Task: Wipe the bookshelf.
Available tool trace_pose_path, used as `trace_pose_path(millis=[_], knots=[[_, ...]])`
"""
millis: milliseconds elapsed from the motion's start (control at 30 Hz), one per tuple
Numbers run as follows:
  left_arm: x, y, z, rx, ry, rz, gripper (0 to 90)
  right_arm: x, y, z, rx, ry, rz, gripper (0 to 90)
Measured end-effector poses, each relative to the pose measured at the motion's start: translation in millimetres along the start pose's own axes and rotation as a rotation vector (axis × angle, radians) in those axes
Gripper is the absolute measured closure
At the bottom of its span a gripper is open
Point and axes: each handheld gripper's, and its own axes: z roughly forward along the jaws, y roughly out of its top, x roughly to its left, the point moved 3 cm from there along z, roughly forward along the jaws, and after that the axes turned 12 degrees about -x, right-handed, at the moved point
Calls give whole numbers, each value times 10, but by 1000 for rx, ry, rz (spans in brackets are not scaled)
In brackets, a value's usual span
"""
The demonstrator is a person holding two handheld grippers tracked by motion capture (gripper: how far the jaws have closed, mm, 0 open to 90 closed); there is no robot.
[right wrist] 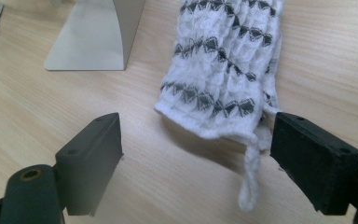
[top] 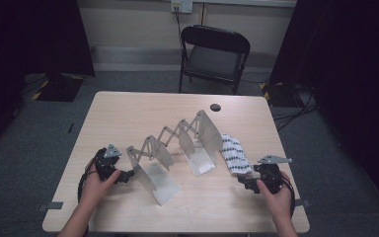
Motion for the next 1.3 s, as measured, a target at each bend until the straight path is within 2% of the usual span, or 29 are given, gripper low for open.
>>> trace_pose_path(millis=[767,1000,1300], knots=[[0,0,0,0,0,0,2,-129,-227,-375,13,-24,-10,161],[0,0,0,0,0,0,2,-169,-334,-394,37,-35,-57,162],[0,0,0,0,1,0,2,-302,-491,-367,42,-55,-43,162]])
